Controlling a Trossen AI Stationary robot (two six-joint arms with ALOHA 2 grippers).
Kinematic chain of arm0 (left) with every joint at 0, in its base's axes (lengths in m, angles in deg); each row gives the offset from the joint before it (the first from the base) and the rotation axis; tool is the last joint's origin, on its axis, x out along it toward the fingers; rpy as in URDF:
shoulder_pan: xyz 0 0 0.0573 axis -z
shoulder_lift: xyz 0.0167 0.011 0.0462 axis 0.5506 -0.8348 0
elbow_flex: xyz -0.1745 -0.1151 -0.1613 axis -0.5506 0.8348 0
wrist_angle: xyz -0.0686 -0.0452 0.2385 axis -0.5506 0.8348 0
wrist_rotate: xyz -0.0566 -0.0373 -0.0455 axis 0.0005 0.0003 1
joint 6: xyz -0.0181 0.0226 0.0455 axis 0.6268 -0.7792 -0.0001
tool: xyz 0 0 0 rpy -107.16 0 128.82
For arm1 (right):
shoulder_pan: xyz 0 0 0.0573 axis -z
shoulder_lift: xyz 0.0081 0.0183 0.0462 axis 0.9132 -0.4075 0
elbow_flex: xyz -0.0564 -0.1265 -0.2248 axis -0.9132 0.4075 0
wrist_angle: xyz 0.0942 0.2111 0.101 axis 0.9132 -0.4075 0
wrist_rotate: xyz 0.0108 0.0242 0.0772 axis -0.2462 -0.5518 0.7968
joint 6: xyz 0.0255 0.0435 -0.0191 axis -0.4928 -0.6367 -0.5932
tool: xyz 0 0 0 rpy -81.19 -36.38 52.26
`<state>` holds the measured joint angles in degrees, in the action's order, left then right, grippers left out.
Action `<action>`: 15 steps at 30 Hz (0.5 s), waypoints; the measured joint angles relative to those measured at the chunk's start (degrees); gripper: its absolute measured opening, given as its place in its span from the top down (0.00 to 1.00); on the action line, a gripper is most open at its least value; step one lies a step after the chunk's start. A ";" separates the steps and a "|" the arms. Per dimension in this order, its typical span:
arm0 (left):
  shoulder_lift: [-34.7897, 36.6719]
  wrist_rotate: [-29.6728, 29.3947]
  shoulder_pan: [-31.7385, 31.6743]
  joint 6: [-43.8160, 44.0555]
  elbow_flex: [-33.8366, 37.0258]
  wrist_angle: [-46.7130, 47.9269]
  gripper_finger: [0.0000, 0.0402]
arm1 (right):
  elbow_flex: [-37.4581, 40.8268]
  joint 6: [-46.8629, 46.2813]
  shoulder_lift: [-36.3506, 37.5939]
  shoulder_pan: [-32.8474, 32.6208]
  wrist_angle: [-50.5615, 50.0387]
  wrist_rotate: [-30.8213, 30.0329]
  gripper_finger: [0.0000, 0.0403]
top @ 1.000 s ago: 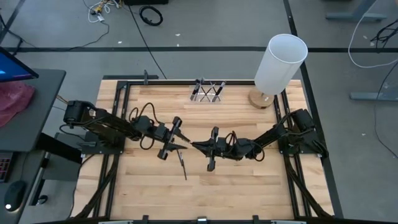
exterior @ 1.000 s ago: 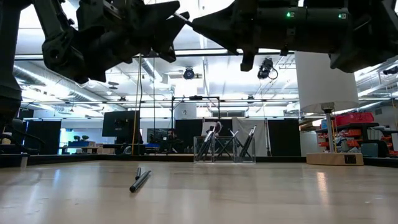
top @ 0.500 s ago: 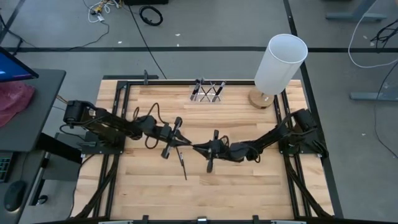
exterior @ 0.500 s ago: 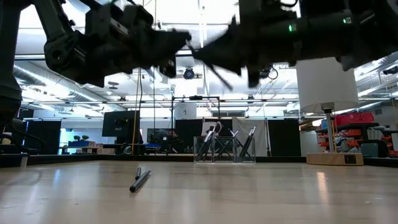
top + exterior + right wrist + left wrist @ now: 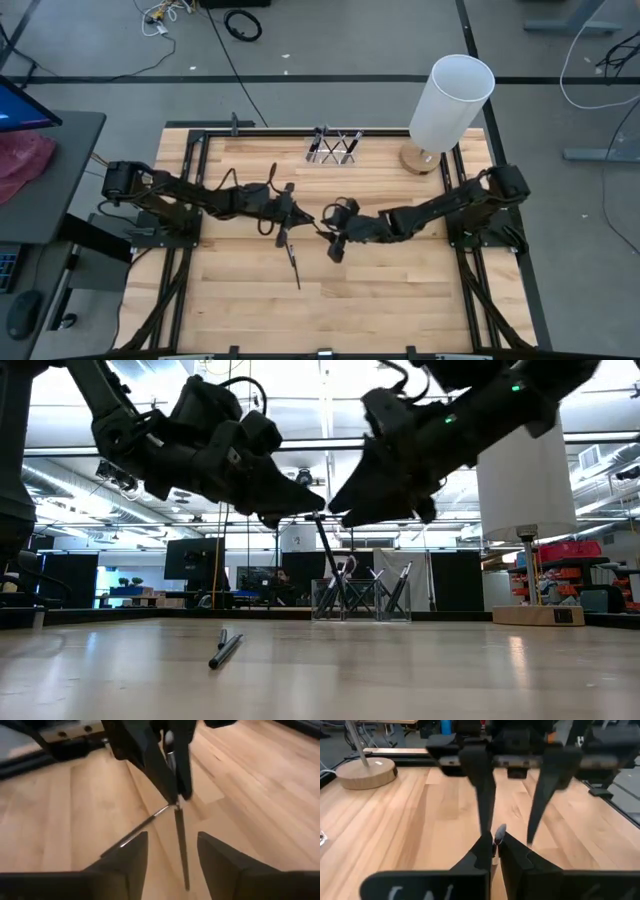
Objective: Pick & Place Makeup Supplies
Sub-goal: Put the black makeup brush into the transparent organizer
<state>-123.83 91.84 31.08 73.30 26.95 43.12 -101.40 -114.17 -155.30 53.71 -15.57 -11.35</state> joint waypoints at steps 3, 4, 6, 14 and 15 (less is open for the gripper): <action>-0.01 -0.12 -0.02 -0.63 -1.23 1.33 0.95 | -1.91 3.65 -1.50 1.51 -0.39 0.42 0.54; 0.01 -0.08 -0.02 -1.02 -1.38 1.45 0.95 | -2.31 4.80 -1.74 1.79 -0.18 0.43 0.54; 0.01 -0.02 -0.02 -1.17 -1.69 1.52 0.95 | -2.86 7.02 -2.15 2.07 0.22 0.34 0.55; 0.01 0.05 -0.02 -1.15 -2.01 1.21 0.94 | -2.93 10.35 -4.20 2.09 4.08 1.07 0.72; 0.01 0.07 -0.02 -1.15 -2.01 1.19 0.94 | -2.93 10.48 -4.20 2.09 4.34 0.95 0.76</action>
<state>-123.82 91.90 31.06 72.16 24.94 44.31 -104.33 -103.70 -159.50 55.80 -11.22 -10.41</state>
